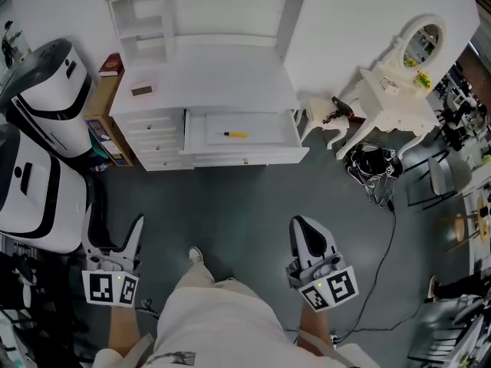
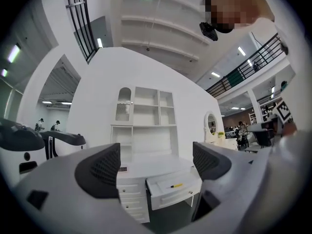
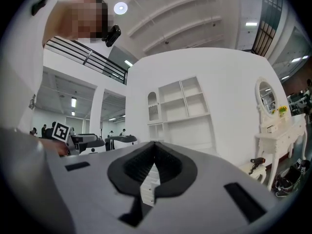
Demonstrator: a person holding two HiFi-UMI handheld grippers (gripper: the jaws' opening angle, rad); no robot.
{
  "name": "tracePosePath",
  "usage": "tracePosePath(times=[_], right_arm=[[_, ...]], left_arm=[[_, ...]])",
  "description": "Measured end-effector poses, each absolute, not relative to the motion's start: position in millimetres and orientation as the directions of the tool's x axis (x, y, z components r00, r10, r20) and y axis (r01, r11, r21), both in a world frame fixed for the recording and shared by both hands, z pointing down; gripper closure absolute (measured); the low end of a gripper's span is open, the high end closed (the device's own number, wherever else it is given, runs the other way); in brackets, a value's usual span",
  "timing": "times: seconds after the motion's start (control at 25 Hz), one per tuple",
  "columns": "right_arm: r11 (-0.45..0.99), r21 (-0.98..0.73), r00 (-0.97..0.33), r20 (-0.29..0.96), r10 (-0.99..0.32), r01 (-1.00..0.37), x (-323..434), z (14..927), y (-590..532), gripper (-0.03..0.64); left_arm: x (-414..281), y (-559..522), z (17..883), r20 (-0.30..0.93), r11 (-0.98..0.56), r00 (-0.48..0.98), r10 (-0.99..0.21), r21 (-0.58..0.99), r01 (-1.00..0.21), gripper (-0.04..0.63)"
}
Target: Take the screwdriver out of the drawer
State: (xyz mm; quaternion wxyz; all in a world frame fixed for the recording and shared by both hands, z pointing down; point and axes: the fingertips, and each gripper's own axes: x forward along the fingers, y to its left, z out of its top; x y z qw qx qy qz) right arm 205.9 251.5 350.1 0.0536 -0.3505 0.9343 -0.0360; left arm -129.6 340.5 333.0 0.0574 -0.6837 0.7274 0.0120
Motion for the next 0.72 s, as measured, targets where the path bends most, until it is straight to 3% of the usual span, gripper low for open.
tracePosePath(times=[0.48, 0.72], right_arm=[[0.714, -0.128, -0.718, -0.021, -0.695, -0.688, 183, 361, 153, 0.607], [0.69, -0.193, -0.701, -0.018, -0.713, -0.697, 131, 349, 51, 0.607]], left_arm=[[-151, 210, 364, -0.067, -0.015, 0.015, -0.998, 0.004, -1.0, 0.147], [-201, 97, 353, -0.089, -0.061, 0.066, -0.994, -0.062, -0.996, 0.147]])
